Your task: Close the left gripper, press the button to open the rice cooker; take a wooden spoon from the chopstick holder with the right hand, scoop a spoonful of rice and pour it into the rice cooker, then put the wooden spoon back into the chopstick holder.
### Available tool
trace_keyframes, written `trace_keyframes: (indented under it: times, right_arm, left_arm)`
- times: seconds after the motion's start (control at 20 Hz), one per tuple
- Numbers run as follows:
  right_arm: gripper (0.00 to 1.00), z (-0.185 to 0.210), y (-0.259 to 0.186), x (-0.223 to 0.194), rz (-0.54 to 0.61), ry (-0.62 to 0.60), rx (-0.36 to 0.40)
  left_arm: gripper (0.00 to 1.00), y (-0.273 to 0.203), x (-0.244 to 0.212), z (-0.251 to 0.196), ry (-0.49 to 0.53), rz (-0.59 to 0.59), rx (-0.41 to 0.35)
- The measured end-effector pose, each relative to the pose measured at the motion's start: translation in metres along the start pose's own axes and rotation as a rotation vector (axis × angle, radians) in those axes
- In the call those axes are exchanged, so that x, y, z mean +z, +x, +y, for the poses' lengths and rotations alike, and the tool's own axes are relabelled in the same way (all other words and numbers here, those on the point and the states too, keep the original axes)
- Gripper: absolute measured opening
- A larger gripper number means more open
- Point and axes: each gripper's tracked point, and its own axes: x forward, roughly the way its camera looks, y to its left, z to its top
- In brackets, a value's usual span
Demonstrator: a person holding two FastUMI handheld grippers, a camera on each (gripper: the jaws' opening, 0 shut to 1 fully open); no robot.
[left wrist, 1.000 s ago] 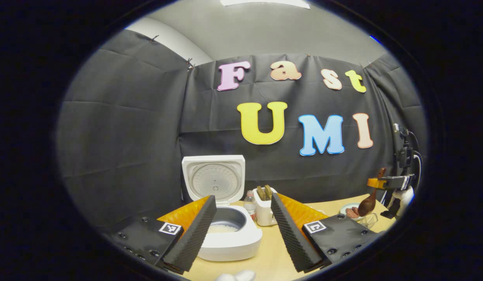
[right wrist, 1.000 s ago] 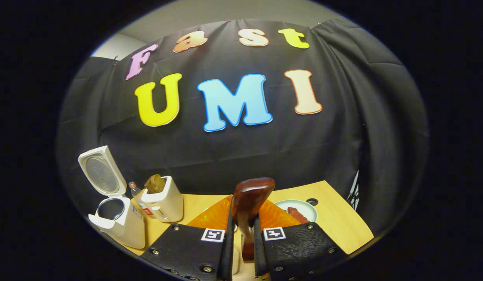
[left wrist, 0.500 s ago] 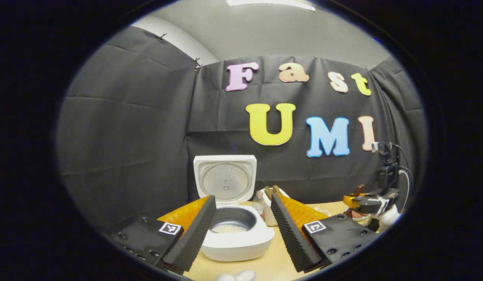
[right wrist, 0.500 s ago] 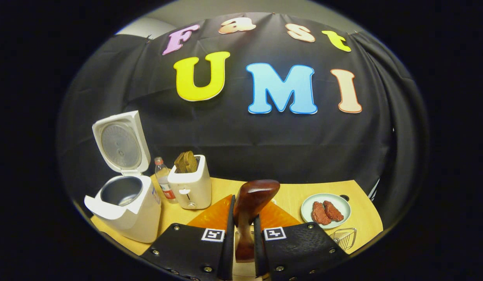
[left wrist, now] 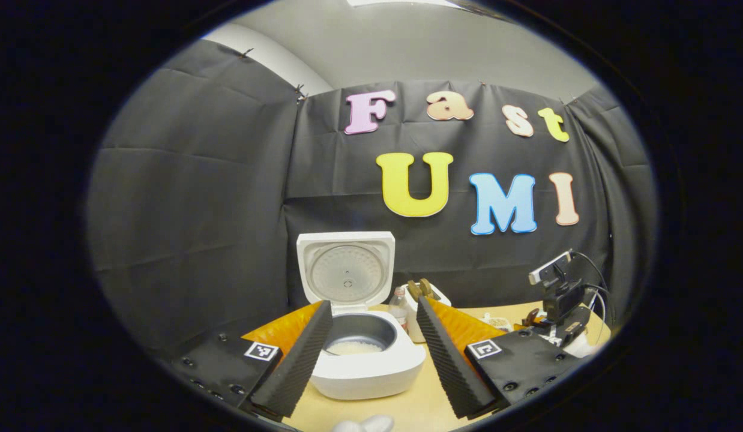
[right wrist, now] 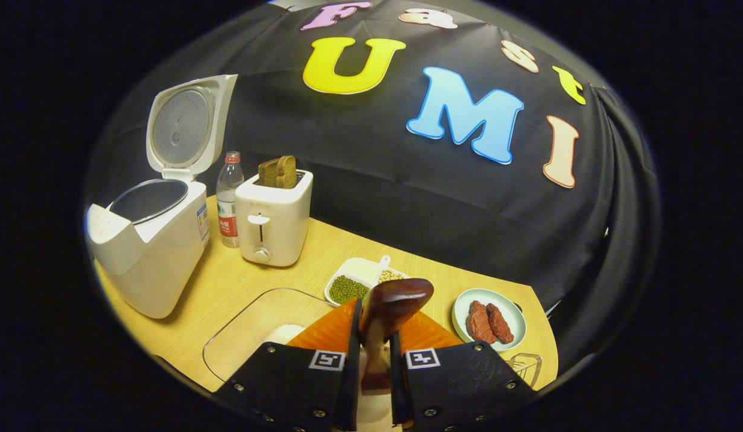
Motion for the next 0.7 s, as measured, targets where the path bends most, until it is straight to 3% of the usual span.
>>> trace_keyframes:
  times: [0.3,0.7]
  right_arm:
    - [0.22,0.03,0.005,-0.006,0.035,0.115,0.094]
    - [0.22,0.06,0.006,0.001,0.058,0.497,0.204]
  left_arm:
    - [0.96,0.008,-0.006,0.011,-0.021,0.023,0.007]
    - [1.0,0.009,-0.007,0.021,0.003,0.027,0.013]
